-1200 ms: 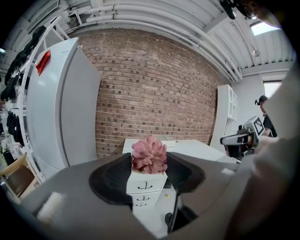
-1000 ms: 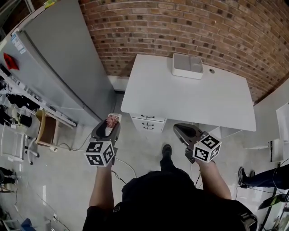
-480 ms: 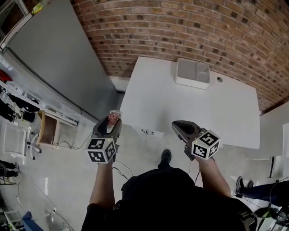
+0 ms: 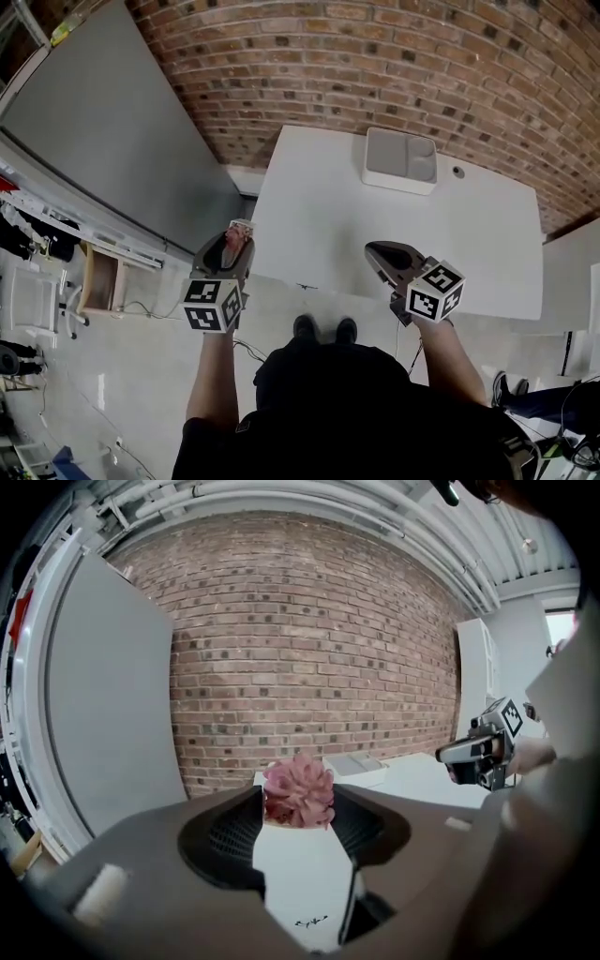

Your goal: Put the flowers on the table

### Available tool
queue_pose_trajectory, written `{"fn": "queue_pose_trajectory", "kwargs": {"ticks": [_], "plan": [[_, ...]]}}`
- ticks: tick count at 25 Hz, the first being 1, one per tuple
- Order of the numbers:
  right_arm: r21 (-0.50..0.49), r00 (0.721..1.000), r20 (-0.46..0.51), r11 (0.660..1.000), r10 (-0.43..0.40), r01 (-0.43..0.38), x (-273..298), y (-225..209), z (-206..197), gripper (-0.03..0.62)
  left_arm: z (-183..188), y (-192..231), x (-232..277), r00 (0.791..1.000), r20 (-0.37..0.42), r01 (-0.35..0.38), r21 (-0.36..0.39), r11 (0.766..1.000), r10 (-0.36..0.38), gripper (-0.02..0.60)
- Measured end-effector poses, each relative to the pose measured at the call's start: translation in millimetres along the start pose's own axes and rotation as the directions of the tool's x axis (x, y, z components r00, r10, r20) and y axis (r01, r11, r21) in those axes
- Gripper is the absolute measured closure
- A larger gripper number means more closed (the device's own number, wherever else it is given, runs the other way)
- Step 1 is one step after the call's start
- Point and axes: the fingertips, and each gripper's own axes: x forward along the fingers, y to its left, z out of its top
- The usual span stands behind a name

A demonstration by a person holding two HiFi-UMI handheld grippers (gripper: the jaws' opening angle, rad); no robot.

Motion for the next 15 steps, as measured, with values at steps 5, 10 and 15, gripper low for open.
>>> {"fn": "queue_pose_trajectory", "kwargs": {"ticks": [5,10,15], "plan": [[0.057,0.999,-0.009,0.998,-0.034,0.035,24,-4,-4,0.582,5,11,20,0.998,0.012,0.054,-0.014,0.998,-0.054,0.351],[0.063,0.997,-0.033,0.996,-0.067,0.069,57,0,0,0.582,1,25,37,0.993,-0.003,0.120,-0.018,0.993,-0.120,0.351],[0.044,0.995,-0.031,0.995,-0.090,0.092,93,16,6,0.582,-14,43,59,0.983,-0.042,0.177,-0.009,0.984,-0.177,0.351]]}}
